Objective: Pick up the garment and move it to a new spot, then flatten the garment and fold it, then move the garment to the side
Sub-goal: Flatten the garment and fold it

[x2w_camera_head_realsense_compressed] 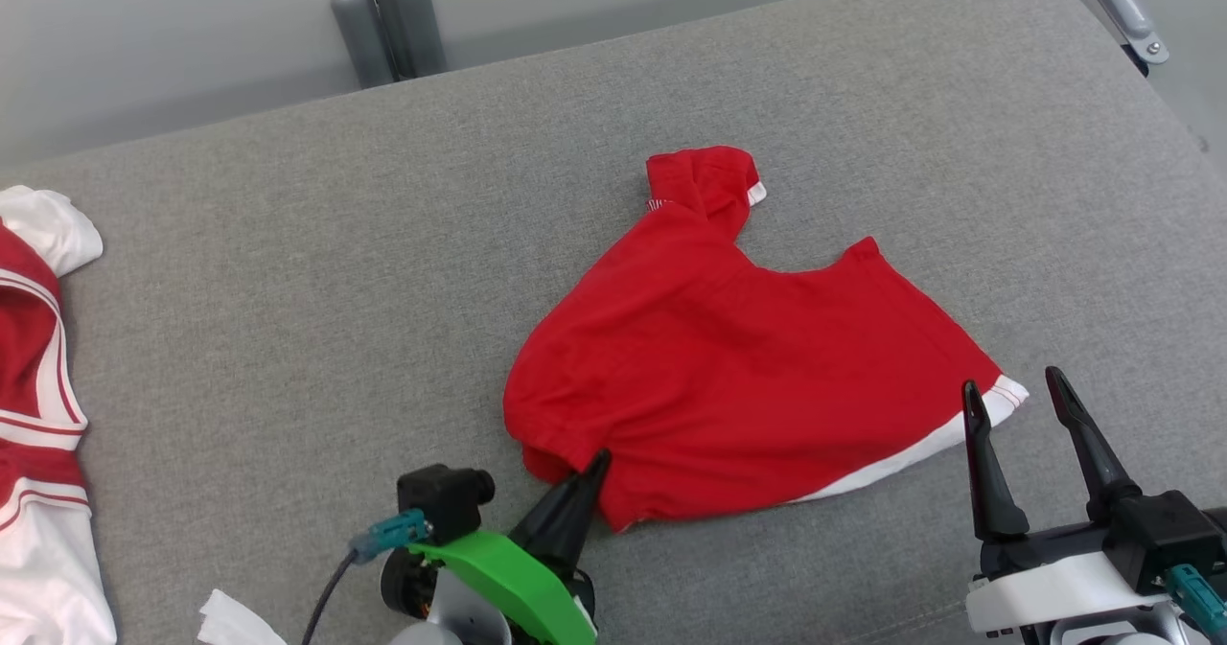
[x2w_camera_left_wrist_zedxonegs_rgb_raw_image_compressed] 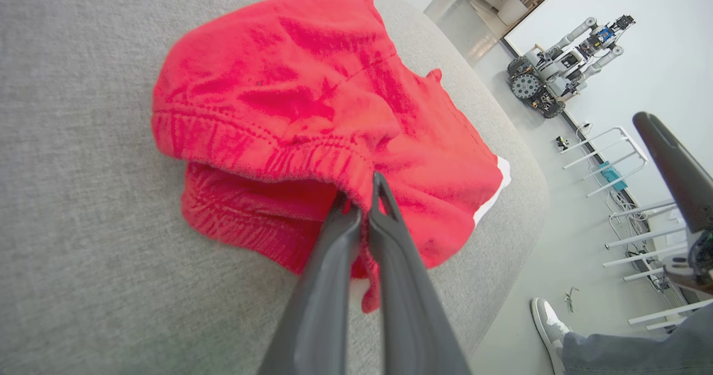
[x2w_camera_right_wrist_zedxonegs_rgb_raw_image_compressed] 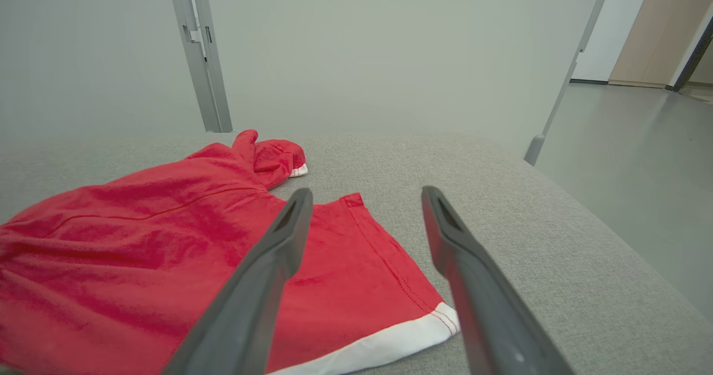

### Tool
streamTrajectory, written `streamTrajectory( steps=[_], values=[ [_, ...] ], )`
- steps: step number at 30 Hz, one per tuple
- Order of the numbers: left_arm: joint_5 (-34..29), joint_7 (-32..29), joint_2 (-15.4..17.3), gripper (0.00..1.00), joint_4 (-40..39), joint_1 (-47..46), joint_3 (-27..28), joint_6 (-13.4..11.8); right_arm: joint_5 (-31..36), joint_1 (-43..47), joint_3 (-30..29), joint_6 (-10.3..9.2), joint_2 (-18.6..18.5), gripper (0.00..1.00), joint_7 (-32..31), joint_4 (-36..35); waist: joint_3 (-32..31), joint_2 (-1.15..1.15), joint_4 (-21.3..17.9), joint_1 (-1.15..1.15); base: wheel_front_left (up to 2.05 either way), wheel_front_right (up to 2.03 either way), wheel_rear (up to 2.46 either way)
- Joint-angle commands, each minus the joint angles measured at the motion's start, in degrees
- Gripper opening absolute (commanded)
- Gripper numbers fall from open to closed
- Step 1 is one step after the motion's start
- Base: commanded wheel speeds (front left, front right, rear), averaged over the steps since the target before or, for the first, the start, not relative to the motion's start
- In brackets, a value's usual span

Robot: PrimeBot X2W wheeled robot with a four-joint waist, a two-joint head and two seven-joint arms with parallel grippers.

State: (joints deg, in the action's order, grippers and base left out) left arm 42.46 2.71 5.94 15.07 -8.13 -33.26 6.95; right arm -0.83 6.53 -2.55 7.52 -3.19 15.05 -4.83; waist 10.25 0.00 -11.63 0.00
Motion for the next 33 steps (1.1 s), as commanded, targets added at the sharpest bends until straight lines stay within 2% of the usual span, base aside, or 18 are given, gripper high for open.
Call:
streamTrajectory(
  steps=[1, 4, 5, 10, 12, 15, 18, 22, 25, 28, 29, 33],
  values=[
    [0.5, -0.2, 0.6, 0.00, -1.0, -1.5, 1.1, -0.7, -0.4, 0.3, -0.1, -0.05, 0.1, 1.00, 0.2, 0.1, 0.0, 0.00, 0.2, 0.00, 0.00, 0.00, 0.00],
    [0.8, -1.9, 2.8, 0.00, -1.7, -3.4, 3.4, -2.7, -0.8, 0.1, 0.3, -0.05, 0.2, 1.00, 0.2, 0.3, -0.1, 0.00, 0.8, 0.00, 0.00, 0.00, 0.00],
    [0.9, -4.4, 3.7, 0.00, -0.4, -5.2, 3.8, -3.5, -1.1, -0.1, 0.9, -0.05, 0.2, 1.00, 0.2, 0.7, -0.1, 0.00, 1.2, 0.00, 0.00, 0.00, 0.00],
    [1.2, -9.6, 4.9, 0.00, 4.9, -10.2, 2.3, -2.0, -1.1, -1.0, 2.8, -0.05, 0.2, 1.00, 0.2, 2.1, -0.2, 0.00, 1.9, 0.00, 0.00, 0.00, 0.00],
    [0.8, -9.7, 5.2, 1.00, 6.8, -11.0, 1.3, -1.3, -0.9, -1.2, 3.3, -0.05, 0.2, 1.00, 0.2, 2.4, -0.3, 0.00, 1.9, 0.00, 0.00, 0.00, 0.00],
    [0.2, -8.0, 6.0, 1.00, 8.6, -10.1, 0.7, -0.8, -0.3, -1.4, 3.9, -0.05, 0.0, 1.00, 0.2, 2.3, -1.0, 0.00, 2.0, 0.00, 0.00, 0.00, 0.00],
    [-1.8, -2.7, 7.9, 1.00, 8.0, -7.1, 1.4, -1.4, 0.1, -1.2, 3.5, -0.05, -0.7, 1.00, 0.2, 1.2, -2.2, 0.00, 2.4, 0.00, 0.00, 0.00, 0.00],
    [-3.3, 9.4, 8.9, 1.00, 3.6, -1.3, 5.8, -4.9, 0.5, -0.1, 2.1, -0.05, -1.8, 1.00, 0.2, -0.4, -3.7, 0.00, 3.8, 0.00, 0.00, 0.00, 0.00],
    [-5.4, 12.3, 8.4, 1.00, 0.5, 4.5, 10.5, -8.1, 0.2, 0.9, -0.2, -0.05, -2.4, 1.00, 0.2, -0.8, -5.3, 0.00, 5.7, 0.00, 0.00, 0.00, 0.00],
    [-10.1, 12.5, 5.8, 1.00, -4.5, 9.3, 18.1, -10.2, 0.4, 2.5, -2.0, -0.05, -2.7, 1.00, 0.2, -0.8, -6.9, 0.00, 8.0, 0.00, 0.00, 0.00, 0.00],
    [-12.6, 12.5, 4.8, 1.00, -5.9, 12.1, 20.6, -10.2, 0.5, 3.1, -2.3, -0.05, -2.9, 1.00, 0.2, -0.5, -7.6, 0.00, 8.7, 0.00, 0.00, 0.00, 0.00],
    [-20.5, 12.5, 0.7, 1.00, -9.3, 17.4, 27.8, -7.3, 0.4, 4.8, -3.1, -0.05, -3.1, 1.00, 0.2, 0.7, -9.5, 0.00, 10.9, 0.00, 0.00, 0.00, 0.00]
  ],
)
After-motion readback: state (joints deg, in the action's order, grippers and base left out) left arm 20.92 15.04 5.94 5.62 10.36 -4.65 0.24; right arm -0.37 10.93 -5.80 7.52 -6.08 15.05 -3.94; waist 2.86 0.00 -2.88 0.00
